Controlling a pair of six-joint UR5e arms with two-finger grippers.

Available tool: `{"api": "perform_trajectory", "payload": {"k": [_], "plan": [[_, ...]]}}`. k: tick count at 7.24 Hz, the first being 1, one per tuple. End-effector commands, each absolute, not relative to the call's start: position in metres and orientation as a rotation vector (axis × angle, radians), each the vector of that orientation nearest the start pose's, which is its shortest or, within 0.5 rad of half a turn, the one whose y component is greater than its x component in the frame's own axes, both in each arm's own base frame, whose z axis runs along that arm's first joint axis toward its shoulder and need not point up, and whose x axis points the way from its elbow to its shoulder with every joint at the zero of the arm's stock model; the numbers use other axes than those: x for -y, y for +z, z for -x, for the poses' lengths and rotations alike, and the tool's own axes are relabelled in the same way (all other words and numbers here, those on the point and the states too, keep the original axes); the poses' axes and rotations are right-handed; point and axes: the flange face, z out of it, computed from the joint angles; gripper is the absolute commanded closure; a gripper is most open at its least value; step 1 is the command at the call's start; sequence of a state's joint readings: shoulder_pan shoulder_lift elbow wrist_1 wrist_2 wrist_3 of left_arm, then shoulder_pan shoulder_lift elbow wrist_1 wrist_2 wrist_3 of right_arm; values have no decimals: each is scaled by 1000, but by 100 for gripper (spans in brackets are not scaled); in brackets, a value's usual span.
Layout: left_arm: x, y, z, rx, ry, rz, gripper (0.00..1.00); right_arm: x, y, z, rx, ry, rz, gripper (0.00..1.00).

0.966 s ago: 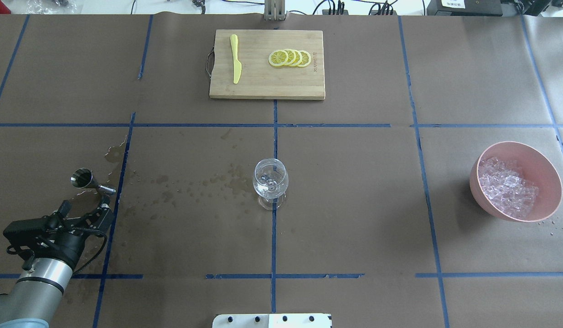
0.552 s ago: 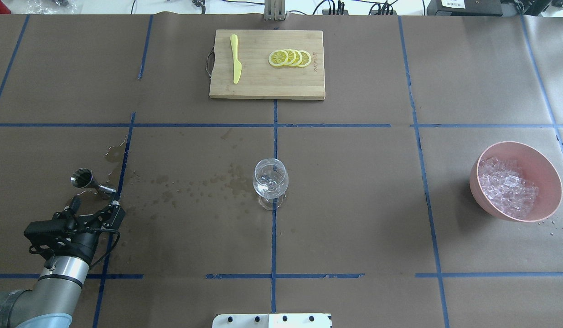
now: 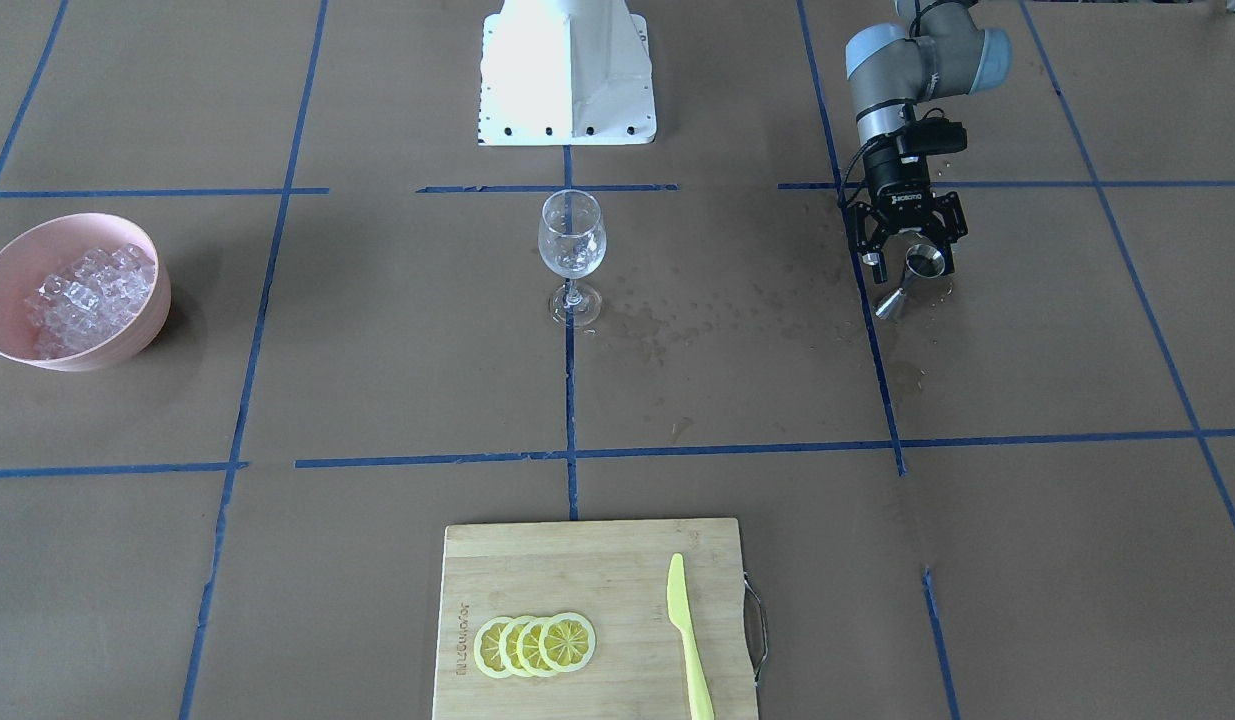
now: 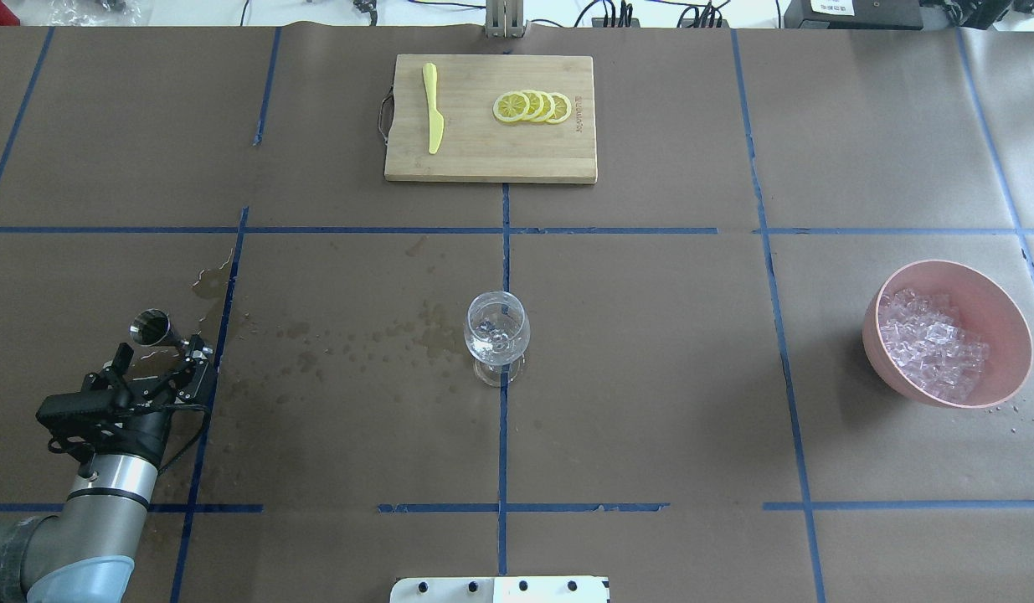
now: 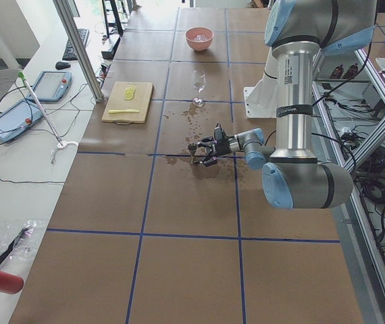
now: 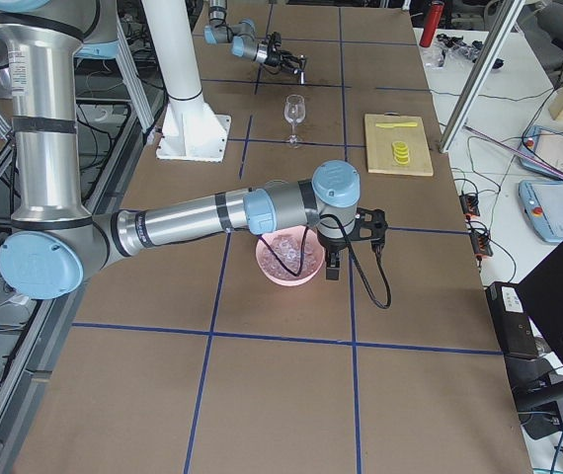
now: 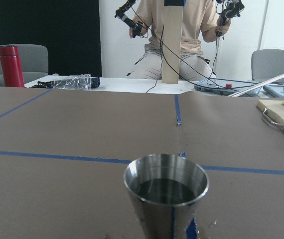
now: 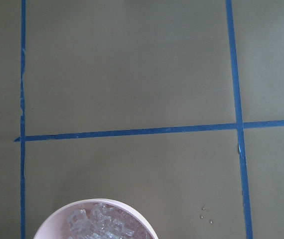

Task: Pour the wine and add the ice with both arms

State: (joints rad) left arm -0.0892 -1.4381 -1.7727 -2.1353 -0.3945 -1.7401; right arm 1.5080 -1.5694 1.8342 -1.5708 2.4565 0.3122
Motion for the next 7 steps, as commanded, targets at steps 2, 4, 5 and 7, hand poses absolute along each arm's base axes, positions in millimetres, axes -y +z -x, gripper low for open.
{"api": "perform_trajectory", "payload": {"k": [2, 4, 5, 7], "plan": [[269, 526, -428, -609, -607, -1129, 16, 501, 508, -16, 917, 145, -65, 0], [270, 529, -432, -605, -607, -1129, 35, 499, 493, 4, 922, 163, -42, 0], [270, 529, -432, -605, -607, -1129, 43, 495, 477, 18, 929, 188, -25, 0], [270, 529, -432, -607, -608, -1129, 60, 494, 473, 26, 930, 176, -23, 0]]}}
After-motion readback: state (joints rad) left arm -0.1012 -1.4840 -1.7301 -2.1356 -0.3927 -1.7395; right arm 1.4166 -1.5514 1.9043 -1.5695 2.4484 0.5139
